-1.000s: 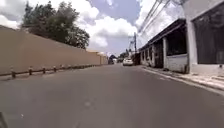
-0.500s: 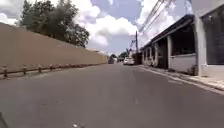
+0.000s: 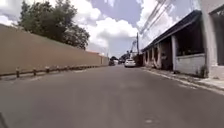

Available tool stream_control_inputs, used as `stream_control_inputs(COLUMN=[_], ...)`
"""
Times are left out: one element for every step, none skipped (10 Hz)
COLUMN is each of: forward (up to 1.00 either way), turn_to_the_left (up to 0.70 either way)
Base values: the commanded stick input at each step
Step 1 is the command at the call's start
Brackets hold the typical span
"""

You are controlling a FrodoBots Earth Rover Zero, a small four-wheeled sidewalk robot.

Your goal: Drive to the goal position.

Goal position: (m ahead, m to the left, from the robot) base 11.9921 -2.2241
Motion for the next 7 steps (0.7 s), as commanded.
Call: stream_control_inputs(forward=[1.00, 1.00, 1.00, 1.00, 1.00, 1.00, 1.00], turn_to_the_left=[0.00, 0.00, 0.00, 0.00, 0.00, 0.00, 0.00])
